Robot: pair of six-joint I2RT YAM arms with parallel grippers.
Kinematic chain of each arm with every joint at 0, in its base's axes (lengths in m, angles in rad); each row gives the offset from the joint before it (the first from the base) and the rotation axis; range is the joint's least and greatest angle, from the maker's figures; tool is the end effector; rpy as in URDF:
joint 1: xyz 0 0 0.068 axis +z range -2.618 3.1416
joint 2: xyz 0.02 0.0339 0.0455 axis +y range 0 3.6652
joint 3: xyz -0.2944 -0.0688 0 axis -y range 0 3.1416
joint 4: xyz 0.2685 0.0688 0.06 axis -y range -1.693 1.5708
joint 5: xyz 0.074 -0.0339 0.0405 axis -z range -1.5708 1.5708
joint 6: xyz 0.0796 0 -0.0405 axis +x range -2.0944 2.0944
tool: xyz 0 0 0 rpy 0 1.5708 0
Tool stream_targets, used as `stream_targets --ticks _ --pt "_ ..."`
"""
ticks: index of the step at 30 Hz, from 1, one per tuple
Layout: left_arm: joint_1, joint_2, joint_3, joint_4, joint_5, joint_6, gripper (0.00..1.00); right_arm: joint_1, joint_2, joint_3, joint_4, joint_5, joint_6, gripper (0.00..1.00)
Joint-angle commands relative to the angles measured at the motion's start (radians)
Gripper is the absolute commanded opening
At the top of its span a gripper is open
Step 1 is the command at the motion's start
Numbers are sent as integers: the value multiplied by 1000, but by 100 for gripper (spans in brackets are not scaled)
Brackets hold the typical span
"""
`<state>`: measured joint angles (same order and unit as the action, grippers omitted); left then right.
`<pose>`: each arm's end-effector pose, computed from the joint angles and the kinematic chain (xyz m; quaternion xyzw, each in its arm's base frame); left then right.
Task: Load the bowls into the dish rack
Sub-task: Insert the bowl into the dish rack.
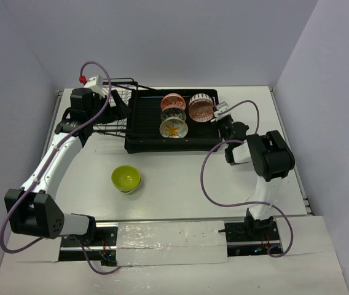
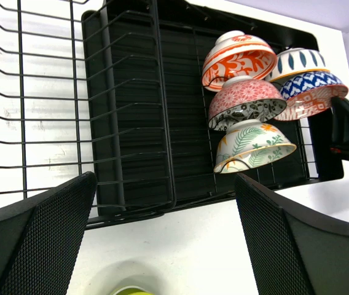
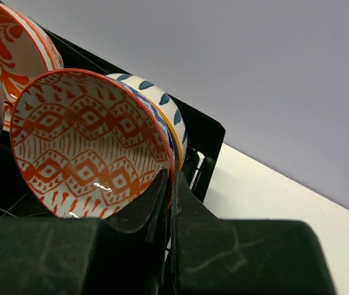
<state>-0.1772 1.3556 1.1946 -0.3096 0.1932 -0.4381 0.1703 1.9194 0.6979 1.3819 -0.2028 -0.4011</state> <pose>0.3589 -0.0798 0.3483 -0.0604 0.8478 -0.2359 0.4710 0.4101 0.0868 0.1827 -0.2557 0.5970 -0.0221 0.7601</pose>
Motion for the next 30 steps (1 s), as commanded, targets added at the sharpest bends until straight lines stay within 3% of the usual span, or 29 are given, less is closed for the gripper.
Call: stream_targets --ticks 1,30 --pt "4 -47 -7 44 3 12 99 -8 56 -35 331 22 11 0" --pt "-4 -210 -199 195 17 -4 99 -26 4 -80 381 34 99 0"
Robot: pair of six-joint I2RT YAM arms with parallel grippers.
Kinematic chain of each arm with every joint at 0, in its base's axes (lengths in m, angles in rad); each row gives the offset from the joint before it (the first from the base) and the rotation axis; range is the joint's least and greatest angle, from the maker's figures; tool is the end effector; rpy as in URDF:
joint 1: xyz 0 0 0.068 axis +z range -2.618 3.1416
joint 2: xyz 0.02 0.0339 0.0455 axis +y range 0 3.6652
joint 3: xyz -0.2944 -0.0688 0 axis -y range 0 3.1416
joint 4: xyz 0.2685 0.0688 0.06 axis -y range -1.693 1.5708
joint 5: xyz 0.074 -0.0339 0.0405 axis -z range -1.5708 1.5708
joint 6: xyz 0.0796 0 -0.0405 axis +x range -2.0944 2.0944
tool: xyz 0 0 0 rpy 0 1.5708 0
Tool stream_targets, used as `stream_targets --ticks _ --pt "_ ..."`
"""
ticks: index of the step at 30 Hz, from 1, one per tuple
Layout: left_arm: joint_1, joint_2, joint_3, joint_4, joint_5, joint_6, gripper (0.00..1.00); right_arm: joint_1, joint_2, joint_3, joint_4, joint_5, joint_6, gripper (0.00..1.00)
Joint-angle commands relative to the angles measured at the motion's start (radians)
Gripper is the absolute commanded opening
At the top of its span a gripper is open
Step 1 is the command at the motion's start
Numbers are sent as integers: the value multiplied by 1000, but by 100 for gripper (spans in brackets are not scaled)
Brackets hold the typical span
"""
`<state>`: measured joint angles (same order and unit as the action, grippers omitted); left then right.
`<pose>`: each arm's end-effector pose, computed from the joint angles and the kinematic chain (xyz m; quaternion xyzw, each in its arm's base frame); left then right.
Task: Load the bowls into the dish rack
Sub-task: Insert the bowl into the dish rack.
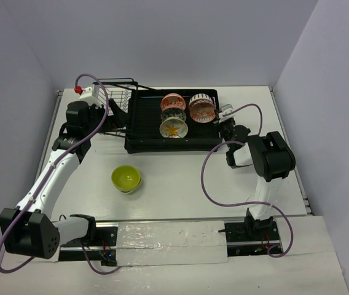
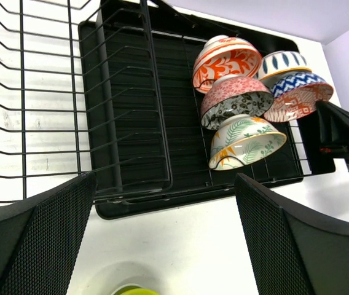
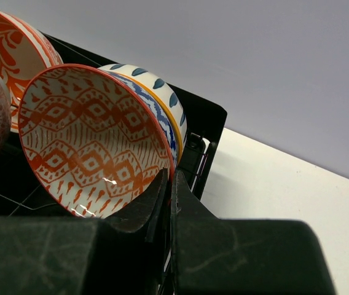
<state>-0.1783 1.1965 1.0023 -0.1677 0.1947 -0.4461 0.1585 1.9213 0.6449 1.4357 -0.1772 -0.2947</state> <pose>0.3217 -0.0736 0.3407 -0.0546 0.8190 -0.2498 0.5137 0.3995 0.0781 0.1746 -0.2108 0.6144 0.0057 0.7603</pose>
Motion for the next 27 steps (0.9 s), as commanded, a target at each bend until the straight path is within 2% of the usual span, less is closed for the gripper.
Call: stream_targets --ticks 1,8,27 --pt "-3 -66 -10 47 5 7 99 -14 7 -24 327 2 -8 0" --pt "-4 -130 -28 57 -23 18 99 -14 18 -1 328 -4 -41 0" --pt "28 -60 -2 66 74 -8 99 -14 41 48 328 -15 -38 0"
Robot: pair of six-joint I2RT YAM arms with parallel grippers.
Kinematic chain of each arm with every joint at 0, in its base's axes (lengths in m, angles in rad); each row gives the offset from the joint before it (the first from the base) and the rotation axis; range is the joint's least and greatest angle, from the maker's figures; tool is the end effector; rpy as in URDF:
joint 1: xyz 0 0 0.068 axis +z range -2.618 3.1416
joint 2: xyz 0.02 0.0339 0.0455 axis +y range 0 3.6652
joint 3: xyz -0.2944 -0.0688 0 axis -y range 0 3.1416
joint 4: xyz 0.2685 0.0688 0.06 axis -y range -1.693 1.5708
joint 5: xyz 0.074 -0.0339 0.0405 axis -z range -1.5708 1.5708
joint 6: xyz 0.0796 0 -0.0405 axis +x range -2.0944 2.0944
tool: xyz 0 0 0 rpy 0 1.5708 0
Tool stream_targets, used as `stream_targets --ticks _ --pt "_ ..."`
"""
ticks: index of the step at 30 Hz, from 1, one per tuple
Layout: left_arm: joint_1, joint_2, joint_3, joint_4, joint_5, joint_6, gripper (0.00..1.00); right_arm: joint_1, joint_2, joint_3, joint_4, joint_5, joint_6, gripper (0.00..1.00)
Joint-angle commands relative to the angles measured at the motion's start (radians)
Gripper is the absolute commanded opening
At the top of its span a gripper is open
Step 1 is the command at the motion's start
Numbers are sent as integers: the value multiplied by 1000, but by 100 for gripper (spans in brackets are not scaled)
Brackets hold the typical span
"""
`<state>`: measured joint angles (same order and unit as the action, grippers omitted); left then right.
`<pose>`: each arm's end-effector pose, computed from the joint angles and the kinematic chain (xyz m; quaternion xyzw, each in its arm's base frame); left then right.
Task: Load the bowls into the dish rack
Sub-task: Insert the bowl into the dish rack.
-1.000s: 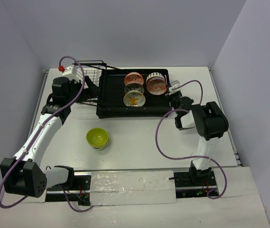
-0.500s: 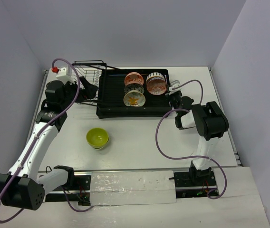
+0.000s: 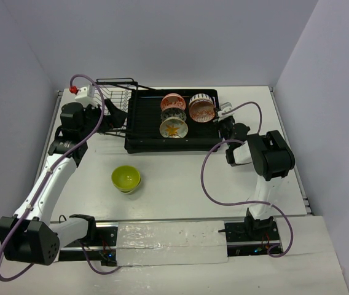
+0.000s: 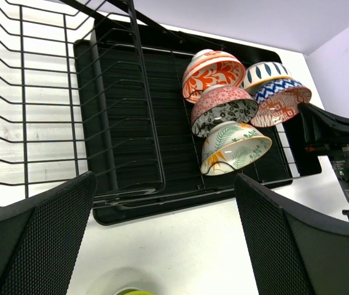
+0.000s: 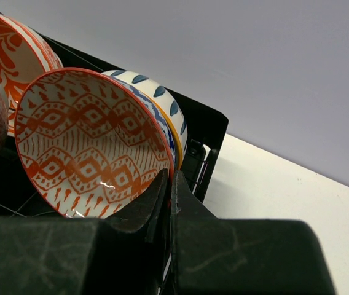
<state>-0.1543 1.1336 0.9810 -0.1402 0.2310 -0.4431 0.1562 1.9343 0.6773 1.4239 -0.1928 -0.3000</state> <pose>0.3083 -0.0664 0.3550 -0.0467 0.7989 -0.2627 0.5390 0.4072 0.0796 0.1771 -0.2169 0.6094 0.0074 0.7625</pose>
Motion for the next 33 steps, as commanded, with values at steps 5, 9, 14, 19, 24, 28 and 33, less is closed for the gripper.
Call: stream_targets --ticks 5,9,14,19,24,28,33 --pt "4 -3 18 47 47 -14 99 -14 22 25 340 0 -22 0" --pt "4 3 19 47 51 -17 99 -14 25 27 340 -5 -13 0" --pt "6 2 21 47 60 -17 99 -12 6 22 340 -5 -11 0" --pt "12 0 19 50 68 -20 99 -15 -11 1 340 -13 7 0" --pt "16 -3 19 51 73 -23 99 -14 -32 -45 337 -20 36 0" --pt "24 -8 18 56 82 -28 99 -18 -58 -76 333 -42 77 0" --pt "27 -14 15 60 99 -37 99 -20 -106 -116 317 -53 133 0"
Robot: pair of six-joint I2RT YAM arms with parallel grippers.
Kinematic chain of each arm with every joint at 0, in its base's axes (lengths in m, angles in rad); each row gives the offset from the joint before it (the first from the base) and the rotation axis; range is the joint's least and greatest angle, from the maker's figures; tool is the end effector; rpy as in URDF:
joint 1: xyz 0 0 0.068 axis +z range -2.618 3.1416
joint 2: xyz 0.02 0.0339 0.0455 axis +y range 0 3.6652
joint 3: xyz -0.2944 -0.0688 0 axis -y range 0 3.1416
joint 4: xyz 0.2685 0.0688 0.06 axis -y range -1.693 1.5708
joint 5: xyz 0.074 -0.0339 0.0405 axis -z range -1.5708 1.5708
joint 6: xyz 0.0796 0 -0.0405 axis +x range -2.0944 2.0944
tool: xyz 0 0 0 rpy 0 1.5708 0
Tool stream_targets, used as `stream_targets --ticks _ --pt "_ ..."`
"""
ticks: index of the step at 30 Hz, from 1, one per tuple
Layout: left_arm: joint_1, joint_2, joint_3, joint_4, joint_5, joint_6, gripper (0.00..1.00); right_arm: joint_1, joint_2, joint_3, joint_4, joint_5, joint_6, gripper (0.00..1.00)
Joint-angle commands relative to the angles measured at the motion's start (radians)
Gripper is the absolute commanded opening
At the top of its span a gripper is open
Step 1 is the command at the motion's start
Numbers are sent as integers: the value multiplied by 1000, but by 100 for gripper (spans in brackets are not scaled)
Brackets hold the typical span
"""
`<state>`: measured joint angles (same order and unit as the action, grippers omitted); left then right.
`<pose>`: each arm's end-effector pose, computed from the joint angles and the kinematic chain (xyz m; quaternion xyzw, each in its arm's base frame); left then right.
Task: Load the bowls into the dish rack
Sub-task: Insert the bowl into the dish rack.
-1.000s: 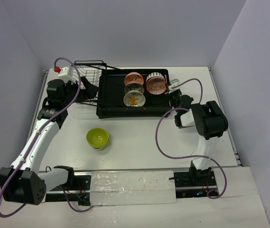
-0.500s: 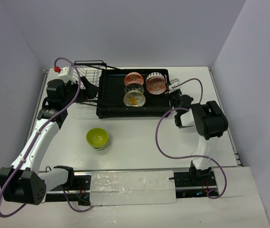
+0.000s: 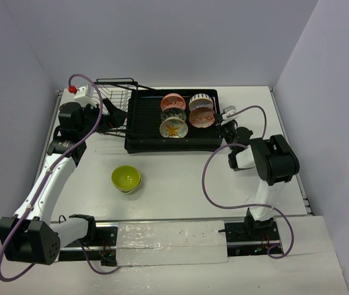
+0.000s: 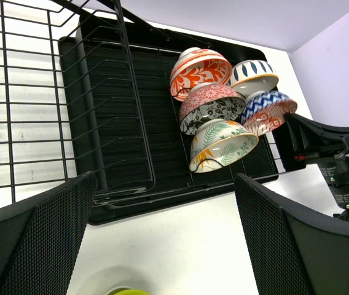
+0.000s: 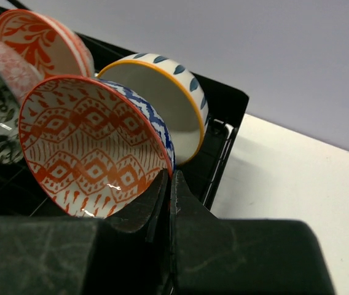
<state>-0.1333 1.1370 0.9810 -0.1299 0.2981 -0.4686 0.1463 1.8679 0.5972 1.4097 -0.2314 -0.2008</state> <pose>0.3089 -0.0650 0.3559 -0.0444 0.7955 -0.2892 0.5306 0.3860 0.0753 0.1772 -0.1984 0.6271 0.0553 0.7512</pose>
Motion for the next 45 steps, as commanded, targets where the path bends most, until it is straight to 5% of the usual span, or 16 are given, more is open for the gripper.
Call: stream_targets --ticks 1,17,36,45 --pt "6 -19 13 50 35 -11 99 -11 -44 -40 327 -28 46 0" --pt "6 -54 2 56 52 -18 99 -14 -145 -106 215 -147 9 0" --pt "6 -40 5 55 55 -18 99 -28 -265 -89 14 -135 61 34" --pt "6 -45 2 58 59 -21 99 -25 -329 -91 -66 -157 90 38"
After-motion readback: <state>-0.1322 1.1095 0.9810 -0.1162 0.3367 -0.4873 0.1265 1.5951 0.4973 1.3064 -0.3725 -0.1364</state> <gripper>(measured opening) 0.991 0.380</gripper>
